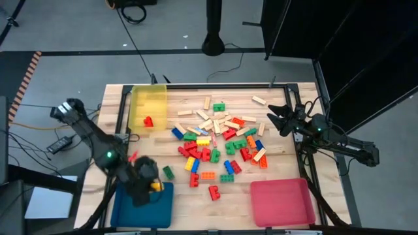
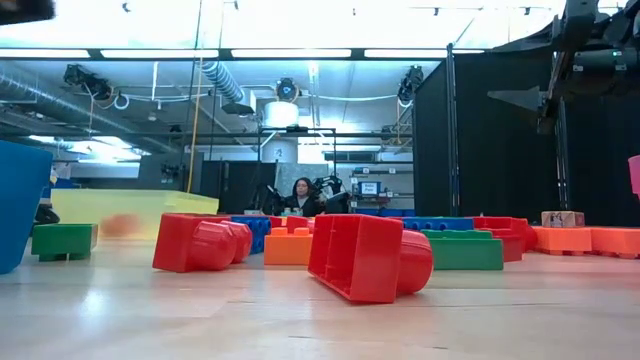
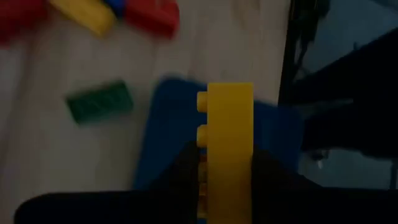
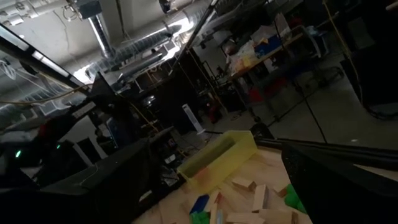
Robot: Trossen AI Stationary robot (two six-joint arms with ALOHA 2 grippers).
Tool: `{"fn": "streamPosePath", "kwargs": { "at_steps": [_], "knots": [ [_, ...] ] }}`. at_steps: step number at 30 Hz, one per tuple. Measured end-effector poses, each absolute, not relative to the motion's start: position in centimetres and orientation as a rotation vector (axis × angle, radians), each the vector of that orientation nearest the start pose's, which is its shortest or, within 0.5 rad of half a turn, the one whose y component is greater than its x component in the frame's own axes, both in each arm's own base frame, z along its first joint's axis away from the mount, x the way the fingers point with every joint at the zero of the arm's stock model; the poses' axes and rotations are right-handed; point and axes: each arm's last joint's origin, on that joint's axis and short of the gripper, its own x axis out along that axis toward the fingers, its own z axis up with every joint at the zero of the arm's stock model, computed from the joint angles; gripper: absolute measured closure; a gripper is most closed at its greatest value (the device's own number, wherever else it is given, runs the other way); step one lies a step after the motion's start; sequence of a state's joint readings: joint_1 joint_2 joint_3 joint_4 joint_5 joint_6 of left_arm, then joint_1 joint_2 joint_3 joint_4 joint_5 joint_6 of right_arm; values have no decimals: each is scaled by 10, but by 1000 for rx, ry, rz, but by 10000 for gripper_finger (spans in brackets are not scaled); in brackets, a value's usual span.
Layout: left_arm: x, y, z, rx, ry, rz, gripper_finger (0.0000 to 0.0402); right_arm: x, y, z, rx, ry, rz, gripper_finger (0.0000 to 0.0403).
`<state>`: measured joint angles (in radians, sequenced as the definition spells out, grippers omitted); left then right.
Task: Sort blocks by size
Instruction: Put the yellow game piece into the blue bin
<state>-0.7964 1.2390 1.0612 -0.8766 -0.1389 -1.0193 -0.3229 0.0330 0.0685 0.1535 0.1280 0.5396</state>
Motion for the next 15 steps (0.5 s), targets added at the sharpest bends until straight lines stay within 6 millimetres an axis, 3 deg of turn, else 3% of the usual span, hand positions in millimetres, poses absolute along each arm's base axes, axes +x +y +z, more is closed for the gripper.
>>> {"fn": "streamPosePath", "kwargs": {
  "at_steps": [6,10,15],
  "knots": [
    [161,-205,262,-400,1261,-189,310,88,-33,199,497,-304,-389,29],
    [160,-215,249,-338,1311,-196,236,88,-33,199,492,-302,-390,29],
    [163,-210,246,-336,1339,-149,161,88,-33,199,492,-303,-390,29]
  ]
}}
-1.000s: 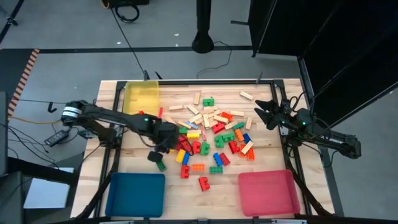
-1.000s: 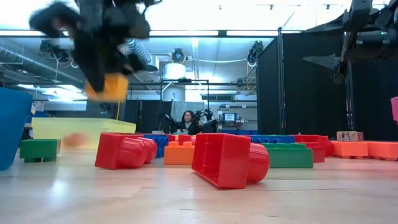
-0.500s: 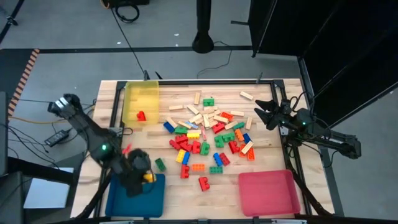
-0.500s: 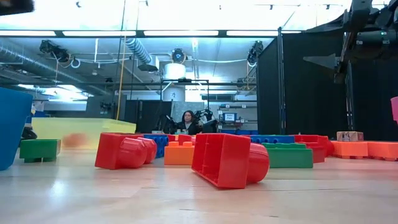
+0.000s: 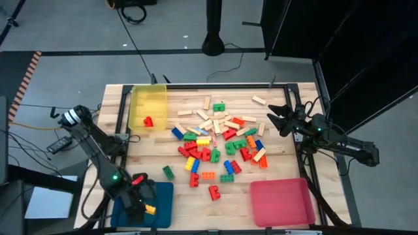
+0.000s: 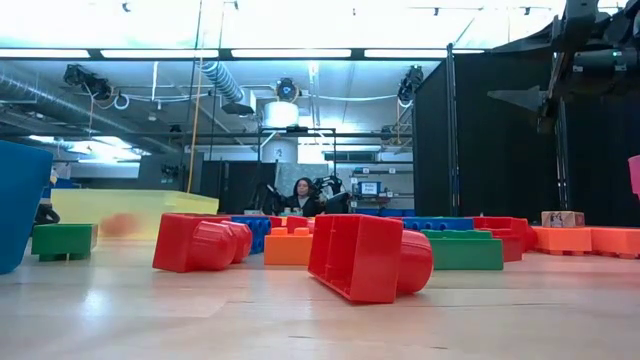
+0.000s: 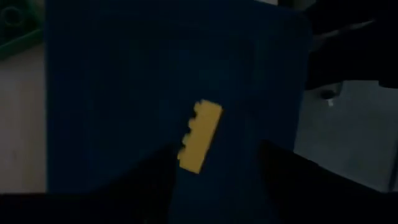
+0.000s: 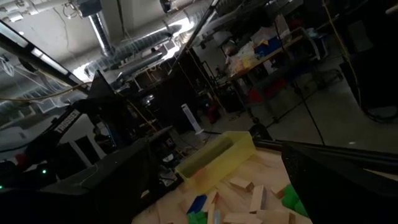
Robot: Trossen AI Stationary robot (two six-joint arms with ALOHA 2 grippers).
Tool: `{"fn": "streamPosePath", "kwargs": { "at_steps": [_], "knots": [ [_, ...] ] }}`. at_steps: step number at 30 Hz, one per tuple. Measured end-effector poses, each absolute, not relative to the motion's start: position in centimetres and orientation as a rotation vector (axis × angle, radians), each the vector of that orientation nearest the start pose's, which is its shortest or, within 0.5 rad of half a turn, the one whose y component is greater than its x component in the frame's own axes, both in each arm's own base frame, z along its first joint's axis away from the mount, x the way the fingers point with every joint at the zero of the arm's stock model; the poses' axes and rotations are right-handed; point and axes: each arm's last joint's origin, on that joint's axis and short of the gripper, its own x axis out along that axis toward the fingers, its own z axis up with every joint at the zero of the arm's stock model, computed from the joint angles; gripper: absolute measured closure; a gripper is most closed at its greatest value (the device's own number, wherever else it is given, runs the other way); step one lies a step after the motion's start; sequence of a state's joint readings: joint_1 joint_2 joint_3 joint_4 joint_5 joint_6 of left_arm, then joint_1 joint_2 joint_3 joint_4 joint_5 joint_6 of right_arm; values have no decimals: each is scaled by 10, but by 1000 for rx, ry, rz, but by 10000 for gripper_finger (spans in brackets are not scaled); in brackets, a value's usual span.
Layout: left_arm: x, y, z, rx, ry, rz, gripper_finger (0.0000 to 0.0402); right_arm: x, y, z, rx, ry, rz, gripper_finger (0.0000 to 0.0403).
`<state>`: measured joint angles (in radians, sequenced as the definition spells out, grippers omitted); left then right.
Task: Sort blocks by size
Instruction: Put the yellow game piece into the blue bin
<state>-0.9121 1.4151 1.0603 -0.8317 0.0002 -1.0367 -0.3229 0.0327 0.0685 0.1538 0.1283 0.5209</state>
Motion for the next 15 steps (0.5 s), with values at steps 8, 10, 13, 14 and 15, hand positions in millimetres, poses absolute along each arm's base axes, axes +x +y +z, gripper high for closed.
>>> {"fn": "streamPosePath", "kwargs": {
  "at_steps": [8,10,13,14,15],
  "knots": [
    [177,-179,247,-41,1352,-121,147,88,-33,199,492,-302,-390,29],
    [185,-166,246,79,1345,-150,149,88,-33,199,492,-303,-390,29],
    [199,-144,240,205,1350,-186,150,88,-33,199,506,-306,-388,29],
    [203,-137,237,237,1351,-190,150,88,-33,199,513,-307,-387,29],
    [207,-130,235,270,1345,-194,150,88,-33,199,518,-308,-386,29]
  ]
}}
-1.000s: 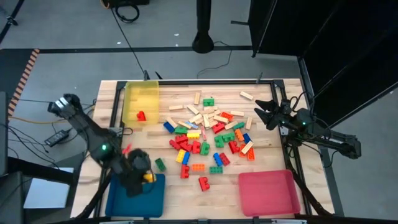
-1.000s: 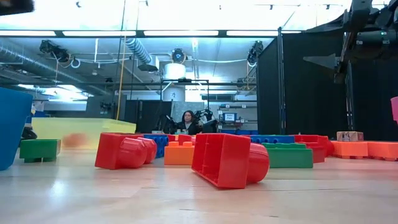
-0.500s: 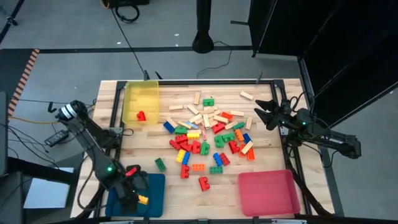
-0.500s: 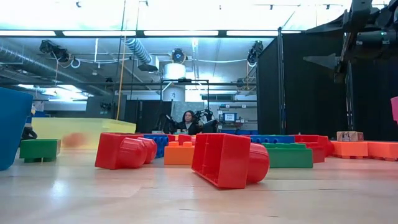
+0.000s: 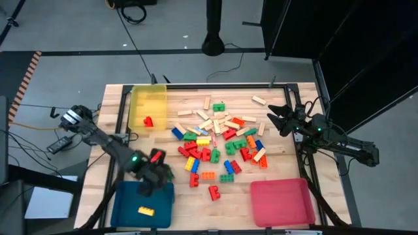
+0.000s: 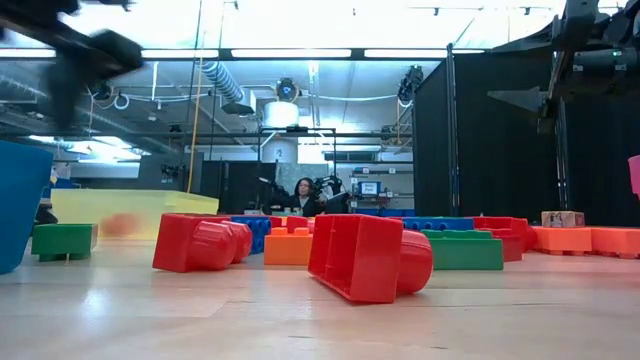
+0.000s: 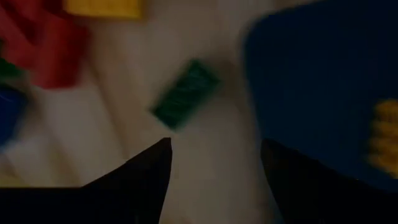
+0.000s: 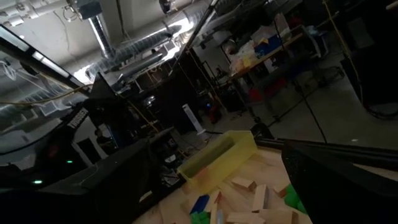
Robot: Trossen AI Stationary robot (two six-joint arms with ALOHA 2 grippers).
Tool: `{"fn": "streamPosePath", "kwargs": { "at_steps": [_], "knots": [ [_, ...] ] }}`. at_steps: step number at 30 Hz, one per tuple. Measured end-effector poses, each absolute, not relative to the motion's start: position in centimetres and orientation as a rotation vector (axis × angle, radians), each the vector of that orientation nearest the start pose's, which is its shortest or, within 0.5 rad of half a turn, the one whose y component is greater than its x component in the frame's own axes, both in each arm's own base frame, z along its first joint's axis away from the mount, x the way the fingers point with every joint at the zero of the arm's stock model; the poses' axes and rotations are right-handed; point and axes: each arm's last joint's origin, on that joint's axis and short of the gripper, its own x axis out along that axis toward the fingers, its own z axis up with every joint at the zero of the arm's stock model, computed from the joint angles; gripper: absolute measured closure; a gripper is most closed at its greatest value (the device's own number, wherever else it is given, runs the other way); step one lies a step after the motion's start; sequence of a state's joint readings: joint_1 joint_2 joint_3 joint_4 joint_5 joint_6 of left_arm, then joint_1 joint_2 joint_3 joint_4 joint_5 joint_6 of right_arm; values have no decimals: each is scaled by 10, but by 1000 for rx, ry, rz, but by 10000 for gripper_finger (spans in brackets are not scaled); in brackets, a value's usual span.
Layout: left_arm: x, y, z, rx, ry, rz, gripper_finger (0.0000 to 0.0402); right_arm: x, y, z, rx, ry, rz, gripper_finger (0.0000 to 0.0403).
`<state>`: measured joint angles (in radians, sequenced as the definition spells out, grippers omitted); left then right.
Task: Sort blocks by size
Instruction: Put the yellow game piece into the blue bin, then put the green game piece into the blue bin
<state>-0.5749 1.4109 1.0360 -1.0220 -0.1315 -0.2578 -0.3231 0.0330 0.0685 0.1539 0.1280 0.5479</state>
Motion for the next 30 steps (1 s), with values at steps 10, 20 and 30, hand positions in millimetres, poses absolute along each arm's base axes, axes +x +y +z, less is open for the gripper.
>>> {"fn": "streamPosePath", "kwargs": {
  "at_steps": [10,20,30],
  "knots": [
    [231,-87,217,426,1294,-434,151,88,-33,199,539,-312,-383,29],
    [230,-83,193,436,1221,-593,188,88,-33,199,554,-316,-381,29],
    [214,-78,149,494,1170,-628,188,87,-33,199,595,-327,-384,29]
  ]
}}
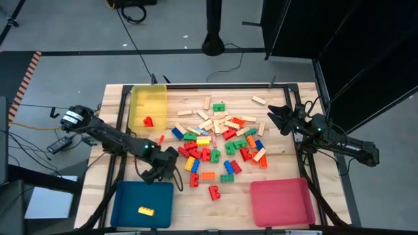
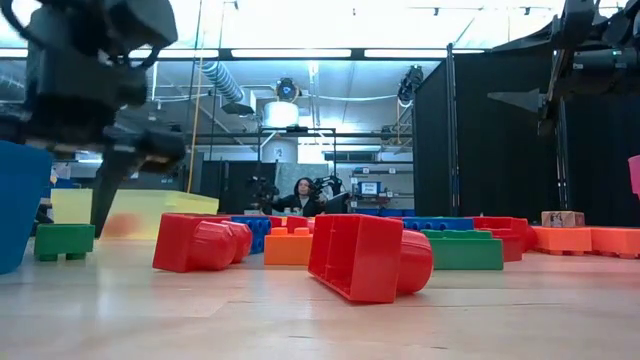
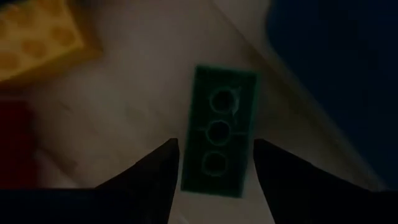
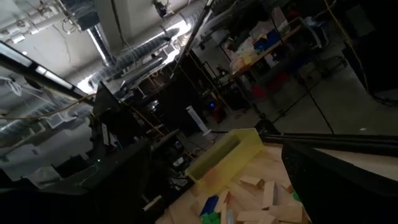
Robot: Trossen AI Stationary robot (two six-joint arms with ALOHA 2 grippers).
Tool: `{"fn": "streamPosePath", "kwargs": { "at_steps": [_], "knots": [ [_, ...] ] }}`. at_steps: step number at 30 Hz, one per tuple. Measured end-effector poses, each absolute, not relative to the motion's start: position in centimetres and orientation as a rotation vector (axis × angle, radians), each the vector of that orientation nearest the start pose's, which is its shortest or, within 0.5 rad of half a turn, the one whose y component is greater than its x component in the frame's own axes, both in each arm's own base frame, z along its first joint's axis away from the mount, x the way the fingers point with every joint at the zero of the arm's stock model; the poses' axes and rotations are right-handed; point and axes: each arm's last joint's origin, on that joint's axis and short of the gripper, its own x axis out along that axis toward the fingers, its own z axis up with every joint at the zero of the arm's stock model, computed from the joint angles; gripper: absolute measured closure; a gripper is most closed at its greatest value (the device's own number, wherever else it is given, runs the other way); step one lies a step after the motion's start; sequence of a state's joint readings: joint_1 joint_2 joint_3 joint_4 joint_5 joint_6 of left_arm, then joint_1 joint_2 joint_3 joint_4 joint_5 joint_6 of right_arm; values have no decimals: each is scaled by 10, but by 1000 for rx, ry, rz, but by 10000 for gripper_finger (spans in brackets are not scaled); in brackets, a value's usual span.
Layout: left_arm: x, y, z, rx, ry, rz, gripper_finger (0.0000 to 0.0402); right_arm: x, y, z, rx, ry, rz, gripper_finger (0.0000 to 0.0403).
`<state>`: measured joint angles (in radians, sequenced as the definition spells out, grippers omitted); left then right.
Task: Sort blocks by size
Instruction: Put the green game piece into the blue bin
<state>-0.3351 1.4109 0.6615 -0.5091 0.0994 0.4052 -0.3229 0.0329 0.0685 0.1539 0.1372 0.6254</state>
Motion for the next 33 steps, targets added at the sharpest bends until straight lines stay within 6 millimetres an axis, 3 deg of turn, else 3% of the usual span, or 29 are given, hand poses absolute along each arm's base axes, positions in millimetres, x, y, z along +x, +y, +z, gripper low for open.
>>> {"fn": "streamPosePath", "kwargs": {
  "at_steps": [7,12,16,19,24,28,33],
  "knots": [
    [206,-74,132,580,1109,-659,196,87,-33,199,634,-336,-379,29],
    [208,-73,133,557,1107,-668,273,87,-33,199,657,-341,-376,29],
    [214,-74,138,557,1084,-652,278,87,-34,199,656,-341,-377,29],
    [221,-72,145,544,1100,-539,278,87,-34,199,657,-341,-376,29],
    [236,-67,180,502,1142,-419,278,87,-33,199,655,-340,-375,29],
    [244,-69,232,430,1133,-345,278,87,-33,199,641,-337,-376,29],
    [233,-84,295,210,1056,-235,278,88,-33,199,594,-324,-376,29]
  ]
}}
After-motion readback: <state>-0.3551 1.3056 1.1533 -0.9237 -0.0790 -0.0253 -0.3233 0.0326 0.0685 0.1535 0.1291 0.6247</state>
